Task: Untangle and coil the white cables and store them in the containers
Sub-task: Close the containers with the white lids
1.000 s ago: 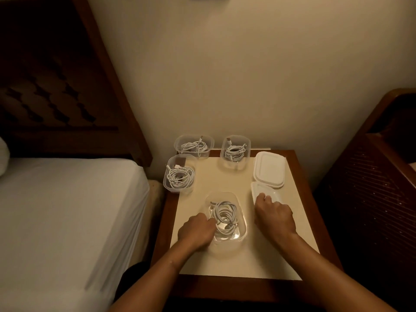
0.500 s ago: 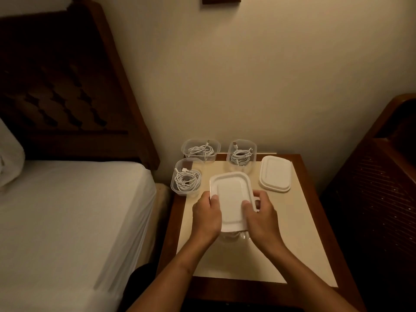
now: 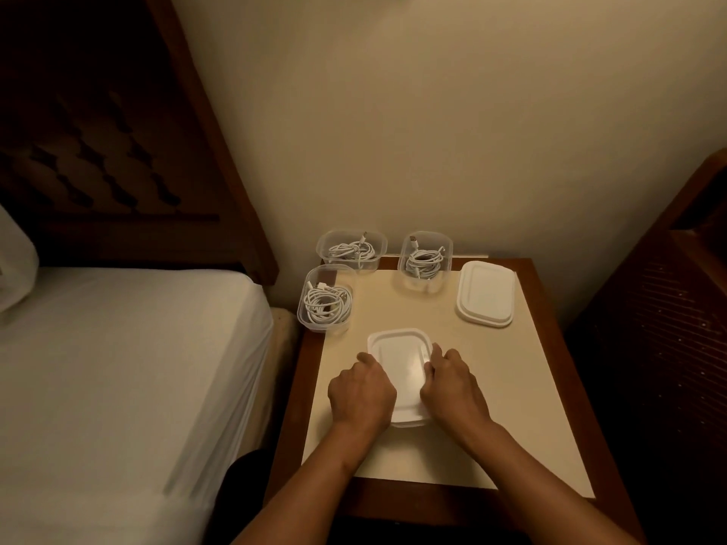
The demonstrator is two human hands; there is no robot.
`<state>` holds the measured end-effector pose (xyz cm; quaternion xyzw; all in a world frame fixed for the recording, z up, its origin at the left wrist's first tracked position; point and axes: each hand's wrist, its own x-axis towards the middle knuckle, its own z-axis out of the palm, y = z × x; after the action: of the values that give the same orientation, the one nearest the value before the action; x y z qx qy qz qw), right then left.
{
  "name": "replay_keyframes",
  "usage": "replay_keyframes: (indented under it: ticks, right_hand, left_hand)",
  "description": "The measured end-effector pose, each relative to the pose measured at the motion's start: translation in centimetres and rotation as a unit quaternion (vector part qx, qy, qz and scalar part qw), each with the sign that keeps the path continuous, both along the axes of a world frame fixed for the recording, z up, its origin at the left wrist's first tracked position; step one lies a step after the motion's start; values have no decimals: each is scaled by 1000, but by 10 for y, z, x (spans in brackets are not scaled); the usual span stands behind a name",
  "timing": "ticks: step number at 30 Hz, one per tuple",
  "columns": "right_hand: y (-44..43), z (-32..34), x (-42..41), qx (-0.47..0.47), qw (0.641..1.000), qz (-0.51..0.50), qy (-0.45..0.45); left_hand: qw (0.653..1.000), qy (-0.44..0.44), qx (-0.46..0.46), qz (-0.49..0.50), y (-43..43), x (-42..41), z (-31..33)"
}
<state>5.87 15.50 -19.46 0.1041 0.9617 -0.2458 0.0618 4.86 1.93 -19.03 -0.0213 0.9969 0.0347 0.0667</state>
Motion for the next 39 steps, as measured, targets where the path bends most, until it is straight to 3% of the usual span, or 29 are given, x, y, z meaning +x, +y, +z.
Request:
replay_keyframes:
  ticks: [4,8,13,16,19,21,23,25,28,32,34,37,39]
  right_hand:
    - [4,-7,0,96,991,92,22]
    - [16,-14,-6,74,971,225,30]
    - [15,-23,-8,103,968,230,15]
    - [13,-22,-9,128,968,217,6]
    - [15,-20,-17,143,969,201,4]
    - [17,-18,-27,152,968,198,4]
    - [20,-17,-39,156,968,194,7]
    - [24,-16,-54,157,970,186,10]
    - [30,-15,-76,169,969,178,15]
    - [33,-12,-87,171,967,187,23]
    - [39,-10,-92,129,976,169,38]
    - [60,-7,-103,50,994,28,90]
    - [78,-8,-109,40,995,-55,79]
  left_hand:
    - [999,28,16,-1,2,1,-6]
    - [996,28,53,-66,-2,-2,-14]
    - [993,38,57,-99,-12,-12,-19]
    - [987,99,58,-110,-21,-22,-17]
    - [962,233,134,-44,-41,-53,-5]
    - [948,273,160,26,-62,-83,7]
    - [958,216,160,100,-84,-116,19]
    - [969,104,160,156,-100,-145,19]
    - [976,-20,158,152,-110,-165,5]
    - [979,-25,151,136,-109,-168,-11]
    - [982,2,134,130,-108,-166,-15]
    - [987,23,116,112,-105,-153,-15]
    - [989,29,105,100,-103,-141,-14]
